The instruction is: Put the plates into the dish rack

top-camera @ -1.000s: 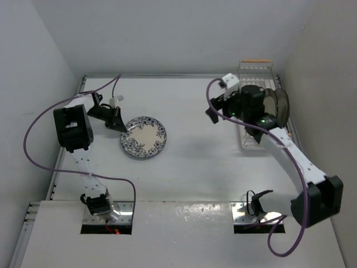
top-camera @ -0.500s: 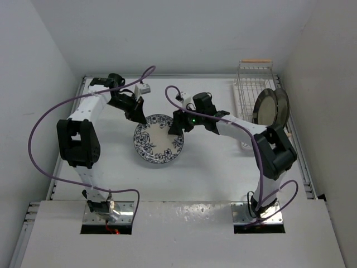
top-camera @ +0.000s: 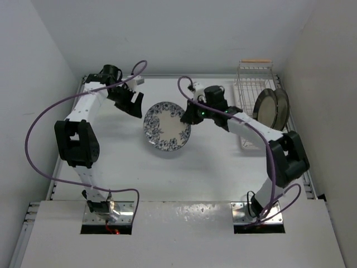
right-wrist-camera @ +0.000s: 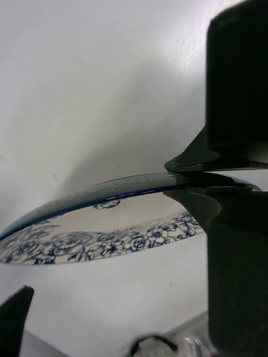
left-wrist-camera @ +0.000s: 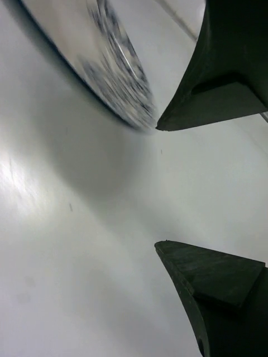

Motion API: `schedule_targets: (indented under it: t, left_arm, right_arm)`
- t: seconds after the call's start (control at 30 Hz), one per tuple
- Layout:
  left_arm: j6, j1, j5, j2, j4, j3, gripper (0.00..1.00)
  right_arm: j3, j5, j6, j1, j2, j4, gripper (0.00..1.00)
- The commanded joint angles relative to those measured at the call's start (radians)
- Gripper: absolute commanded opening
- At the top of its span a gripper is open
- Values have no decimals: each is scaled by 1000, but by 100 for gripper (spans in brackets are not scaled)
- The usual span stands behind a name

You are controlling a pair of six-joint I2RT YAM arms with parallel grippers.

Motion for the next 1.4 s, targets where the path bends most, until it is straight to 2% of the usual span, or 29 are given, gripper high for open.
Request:
schedule_targets:
  t: [0.0, 0.03, 0.07, 0.1, 0.17, 0.23, 0.37, 0.5, 0.67, 0.77, 0.9, 1.37]
  left_arm:
    - [-195, 18, -428, -63, 67, 66, 85]
    - [-195, 27, -496, -75, 76, 66, 99]
    - [-207, 37, -519, -107, 92, 66, 100]
    - [-216, 50, -536, -121, 111, 42, 100]
    - [-216, 59, -558, -144, 131, 17, 100]
    - [-216, 59, -558, -155, 141, -6, 100]
    - [-216, 68, -524, -155, 141, -32, 100]
    - [-216, 68, -524, -155, 141, -32, 100]
    - [-216, 68, -493, -155, 141, -41, 100]
    - [-216, 68, -493, -155, 141, -53, 100]
    - [-216, 68, -484, -164, 141, -66, 100]
    - [-207, 68, -484, -174, 141, -85, 100]
  right_arm:
    - [212, 200, -146, -82, -194, -56, 0]
    - [231, 236, -160, -89, -226, -83, 0]
    - [275, 272, -212, -117, -241, -124, 0]
    - [315, 384, -229, -143, -286, -158, 0]
    - [361, 503, -310, -181, -314, -173, 0]
    - [370, 678, -346, -215, -372, -141, 0]
    - [369, 910, -559, -254, -423, -120, 0]
    - [306, 1045, -627, -272, -439, -147, 0]
    - [222, 1099, -587, -281, -444, -203, 0]
    - [89, 1133, -536, -286, -459, -186, 0]
    - [18, 1120, -498, -303, -472, -199, 0]
    - [16, 1127, -329, -318, -364, -345, 0]
